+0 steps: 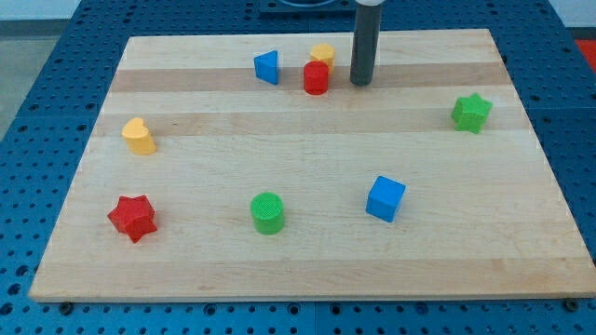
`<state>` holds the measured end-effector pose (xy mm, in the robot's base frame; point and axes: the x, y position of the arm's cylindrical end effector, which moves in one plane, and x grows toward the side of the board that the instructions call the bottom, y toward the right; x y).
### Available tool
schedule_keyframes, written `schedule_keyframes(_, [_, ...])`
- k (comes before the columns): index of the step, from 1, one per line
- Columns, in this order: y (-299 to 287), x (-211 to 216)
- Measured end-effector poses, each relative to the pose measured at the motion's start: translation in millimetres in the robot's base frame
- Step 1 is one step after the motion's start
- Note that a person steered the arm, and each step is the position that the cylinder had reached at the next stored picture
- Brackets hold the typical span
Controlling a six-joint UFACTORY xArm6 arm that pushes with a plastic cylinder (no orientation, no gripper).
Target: Push the hexagon to the right of the triangle
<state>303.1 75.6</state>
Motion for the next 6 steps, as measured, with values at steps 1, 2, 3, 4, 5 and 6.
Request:
schedule_keyframes(1, [-4.8, -45.5])
schedule_keyframes(2, [-3.4, -48.0])
schedule_keyframes(3, [-18.3, -61.3])
schedule_keyframes(4, [-34.2, -61.3])
schedule_keyframes(5, [-51.5, -61.3])
schedule_keyframes(6, [-64.5, -61.1])
